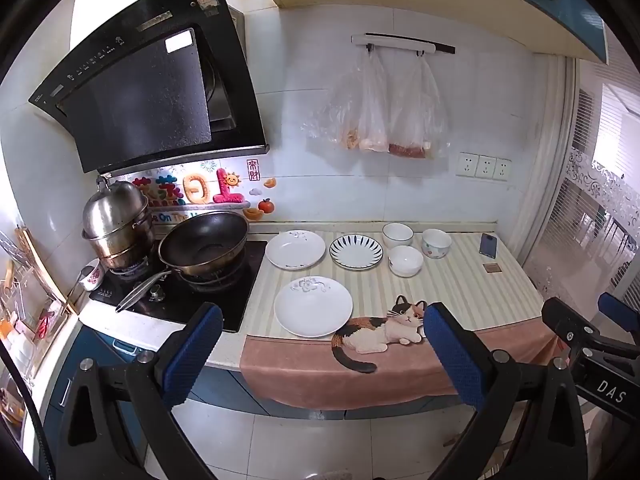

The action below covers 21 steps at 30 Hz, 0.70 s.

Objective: Organize plates and bowls

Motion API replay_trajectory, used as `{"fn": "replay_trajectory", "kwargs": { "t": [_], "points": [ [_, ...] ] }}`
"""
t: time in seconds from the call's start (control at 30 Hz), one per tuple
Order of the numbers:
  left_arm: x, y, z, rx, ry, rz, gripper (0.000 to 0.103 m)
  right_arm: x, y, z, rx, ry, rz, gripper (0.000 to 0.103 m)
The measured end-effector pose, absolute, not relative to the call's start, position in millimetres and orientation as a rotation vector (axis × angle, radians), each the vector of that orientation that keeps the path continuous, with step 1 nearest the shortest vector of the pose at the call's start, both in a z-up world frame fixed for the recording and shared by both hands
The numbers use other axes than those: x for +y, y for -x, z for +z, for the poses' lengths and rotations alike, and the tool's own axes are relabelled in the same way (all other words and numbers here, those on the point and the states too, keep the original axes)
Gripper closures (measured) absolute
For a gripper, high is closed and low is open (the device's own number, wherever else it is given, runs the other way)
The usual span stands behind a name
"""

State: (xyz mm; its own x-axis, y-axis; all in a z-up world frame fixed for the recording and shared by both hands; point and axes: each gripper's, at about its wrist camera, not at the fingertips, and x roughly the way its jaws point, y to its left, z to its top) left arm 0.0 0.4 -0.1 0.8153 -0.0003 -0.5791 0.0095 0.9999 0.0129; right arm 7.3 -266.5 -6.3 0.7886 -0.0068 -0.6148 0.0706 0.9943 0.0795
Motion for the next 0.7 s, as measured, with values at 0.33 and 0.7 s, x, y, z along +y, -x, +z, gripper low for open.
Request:
{"fn": "replay_trajectory", "kwargs": {
  "t": [0.33,0.7],
  "points": [
    [-0.6,1.9,1.5,0.609,-0.019,0.001,0.000,-266.8,-8.5,-8.2,0.652,-0.111,-0.034,0.000],
    [3.0,-2.9,1.1,0.609,-0.016,0.000,0.000,-261.2,-14.2,-8.9,0.656,-0.091,-0.036,0.000]
  ]
}}
